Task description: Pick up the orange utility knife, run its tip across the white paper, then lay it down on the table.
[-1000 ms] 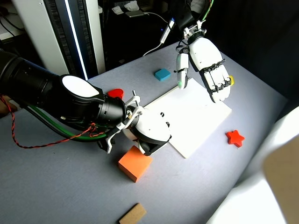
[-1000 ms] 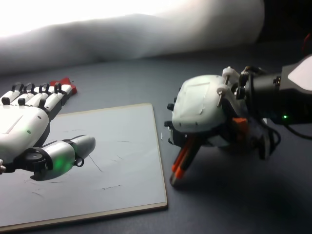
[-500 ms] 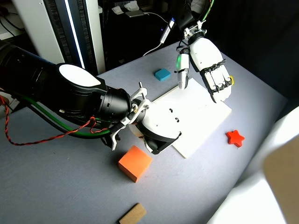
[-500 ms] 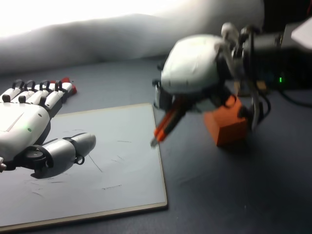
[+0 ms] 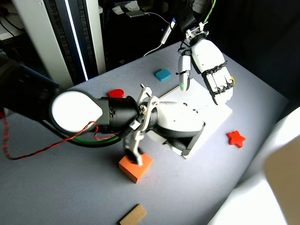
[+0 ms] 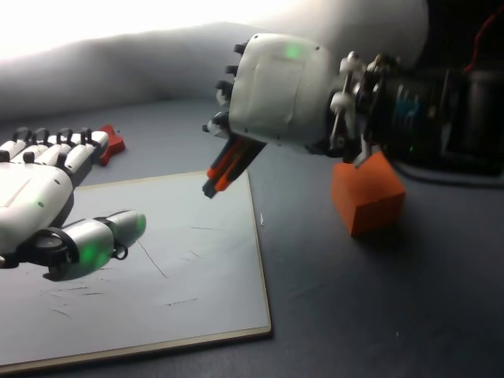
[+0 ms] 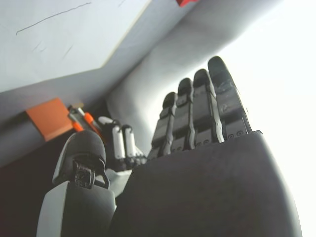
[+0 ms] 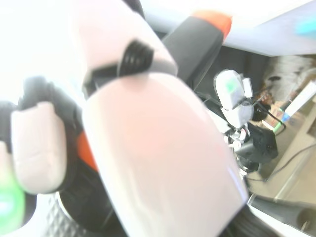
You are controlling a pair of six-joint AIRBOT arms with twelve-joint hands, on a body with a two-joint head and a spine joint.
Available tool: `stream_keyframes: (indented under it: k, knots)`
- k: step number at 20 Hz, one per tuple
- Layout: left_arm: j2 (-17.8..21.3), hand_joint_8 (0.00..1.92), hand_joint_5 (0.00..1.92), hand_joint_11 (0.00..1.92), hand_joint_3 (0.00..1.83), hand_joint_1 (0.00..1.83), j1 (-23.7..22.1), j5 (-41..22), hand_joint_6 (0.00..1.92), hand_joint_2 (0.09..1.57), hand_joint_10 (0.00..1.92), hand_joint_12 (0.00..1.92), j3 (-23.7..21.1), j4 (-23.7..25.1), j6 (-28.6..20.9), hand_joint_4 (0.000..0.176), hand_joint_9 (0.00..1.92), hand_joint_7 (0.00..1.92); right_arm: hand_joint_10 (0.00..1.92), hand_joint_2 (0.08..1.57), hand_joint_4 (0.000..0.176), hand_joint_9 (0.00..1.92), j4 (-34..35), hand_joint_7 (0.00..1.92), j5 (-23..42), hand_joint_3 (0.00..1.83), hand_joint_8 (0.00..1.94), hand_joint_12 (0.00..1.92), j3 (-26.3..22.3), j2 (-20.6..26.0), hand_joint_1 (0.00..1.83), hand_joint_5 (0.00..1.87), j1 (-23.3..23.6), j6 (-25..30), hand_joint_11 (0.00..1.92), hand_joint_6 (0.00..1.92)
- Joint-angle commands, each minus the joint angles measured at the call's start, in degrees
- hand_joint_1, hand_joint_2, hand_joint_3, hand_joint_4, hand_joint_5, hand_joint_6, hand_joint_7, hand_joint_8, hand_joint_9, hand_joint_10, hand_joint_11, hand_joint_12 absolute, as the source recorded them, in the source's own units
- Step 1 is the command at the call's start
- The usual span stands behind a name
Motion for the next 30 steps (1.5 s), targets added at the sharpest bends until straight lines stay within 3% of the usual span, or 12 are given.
stream_keyframes:
  k: [1, 3, 8, 10, 13, 17, 25, 30]
  knots:
    - [0.3, 0.00, 0.00, 0.00, 0.00, 0.00, -0.3, -5.6, 0.00, 1.29, 0.00, 0.44, 0.5, 2.8, -0.3, 0.000, 0.09, 0.08, 1.92, 1.36, 0.176, 1.74, 3.7, 1.64, 10.3, 0.00, 1.94, 1.92, 0.3, -0.3, 1.48, 1.46, -0.2, -4.0, 1.81, 1.92]
    - [0.3, 0.00, 0.00, 0.00, 0.00, 0.00, -0.2, -5.4, 0.00, 1.29, 0.00, 0.44, 1.5, 2.7, -0.3, 0.000, 0.08, 0.06, 1.92, 1.36, 0.176, 1.74, 5.4, 1.63, 17.5, 0.00, 1.94, 1.92, 1.4, -2.6, 1.48, 1.46, -2.3, -12.2, 1.80, 1.92]
    - [0.3, 0.00, 0.01, 0.00, 0.00, 0.00, 0.1, -5.3, 0.00, 1.29, 0.00, 0.46, 3.0, 2.4, -0.6, 0.000, 0.08, 0.08, 1.92, 1.36, 0.176, 1.74, 4.9, 1.65, 22.3, 0.00, 1.94, 1.92, 2.9, -5.4, 1.48, 1.48, -3.9, -17.9, 1.82, 1.92]
    - [0.3, 0.00, 0.00, 0.00, 0.00, 0.00, 0.0, -5.3, 0.00, 1.29, 0.00, 0.47, 3.5, 2.4, -0.6, 0.000, 0.08, 0.08, 1.92, 1.37, 0.176, 1.73, 1.8, 1.64, 22.7, 0.00, 1.94, 1.92, 3.1, -5.9, 1.46, 1.47, -3.9, -19.1, 1.81, 1.92]
    - [0.3, 0.00, 0.00, 0.00, 0.00, 0.00, 0.2, -5.3, 0.00, 1.29, 0.00, 0.43, 4.0, 2.4, -0.7, 0.001, 0.06, 0.06, 1.92, 1.37, 0.176, 1.74, -4.0, 1.64, 26.0, 0.00, 1.94, 1.92, 5.6, -7.6, 1.47, 1.46, -3.9, -19.6, 1.82, 1.92]
    - [0.3, 0.00, 0.01, 0.00, 0.00, 0.00, 0.6, -5.3, 0.00, 1.29, 0.01, 0.45, 5.1, 2.0, -0.9, 0.000, 0.08, 0.08, 1.92, 1.37, 0.176, 1.75, -4.1, 1.65, 27.1, 0.00, 1.94, 1.92, 6.5, -8.8, 1.47, 1.48, -4.9, -21.2, 1.82, 1.92]
    - [0.3, 0.00, 0.04, 0.00, 0.00, 0.00, 0.8, -4.8, 0.01, 1.29, 0.01, 0.50, 6.1, 1.6, -0.9, 0.000, 0.10, 0.10, 1.92, 1.36, 0.176, 1.75, -7.0, 1.66, 31.7, 0.00, 1.94, 1.92, 16.0, -15.1, 1.45, 1.49, -6.7, -22.3, 1.82, 1.92]
    - [0.3, 0.00, 0.01, 0.00, 0.00, 0.00, 0.7, -4.8, 0.00, 1.29, 0.00, 0.46, 5.8, 1.6, -0.9, 0.004, 0.09, 0.07, 1.92, 1.35, 0.176, 1.75, -11.9, 1.65, 33.8, 0.00, 1.94, 1.92, 16.6, -15.0, 1.46, 1.49, -8.1, -21.7, 1.81, 1.92]
